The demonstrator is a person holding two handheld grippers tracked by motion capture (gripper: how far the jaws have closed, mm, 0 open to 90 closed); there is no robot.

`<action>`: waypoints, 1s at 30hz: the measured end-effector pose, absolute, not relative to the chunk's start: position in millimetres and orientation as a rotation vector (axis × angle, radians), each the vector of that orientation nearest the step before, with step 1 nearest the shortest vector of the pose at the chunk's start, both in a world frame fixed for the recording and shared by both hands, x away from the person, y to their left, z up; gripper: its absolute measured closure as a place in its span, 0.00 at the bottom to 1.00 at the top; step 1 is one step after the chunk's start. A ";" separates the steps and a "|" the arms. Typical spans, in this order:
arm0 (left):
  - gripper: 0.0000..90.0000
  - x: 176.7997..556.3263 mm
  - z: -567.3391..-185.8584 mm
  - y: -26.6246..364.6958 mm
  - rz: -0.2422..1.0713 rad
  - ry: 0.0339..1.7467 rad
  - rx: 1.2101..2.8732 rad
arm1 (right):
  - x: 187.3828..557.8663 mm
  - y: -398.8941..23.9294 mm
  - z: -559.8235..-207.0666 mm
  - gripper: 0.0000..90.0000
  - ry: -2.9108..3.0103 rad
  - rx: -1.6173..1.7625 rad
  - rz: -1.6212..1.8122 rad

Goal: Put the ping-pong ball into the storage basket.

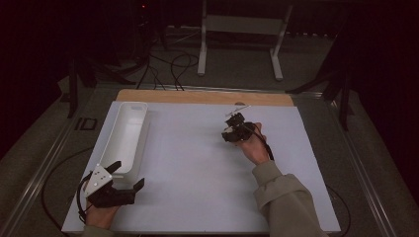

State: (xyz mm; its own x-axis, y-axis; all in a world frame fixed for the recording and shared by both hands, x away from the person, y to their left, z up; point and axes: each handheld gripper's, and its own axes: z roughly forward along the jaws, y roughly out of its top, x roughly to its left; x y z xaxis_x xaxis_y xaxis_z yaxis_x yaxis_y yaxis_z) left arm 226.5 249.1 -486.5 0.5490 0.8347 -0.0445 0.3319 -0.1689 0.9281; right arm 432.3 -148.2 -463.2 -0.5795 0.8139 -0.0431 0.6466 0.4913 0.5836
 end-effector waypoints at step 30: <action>0.00 226.5 -486.6 248.9 0.606 0.976 1.744 | 426.1 -142.7 -444.3 0.56 2.440 1.194 0.822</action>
State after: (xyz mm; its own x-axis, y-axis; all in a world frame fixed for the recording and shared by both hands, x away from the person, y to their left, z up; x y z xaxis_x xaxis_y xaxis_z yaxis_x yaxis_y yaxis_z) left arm 226.5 248.9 -486.6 0.5476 0.8356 -0.0435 0.3312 -0.1687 0.9283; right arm 426.1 -142.7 -444.3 -0.6085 0.7933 -0.0192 0.6201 0.4904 0.6124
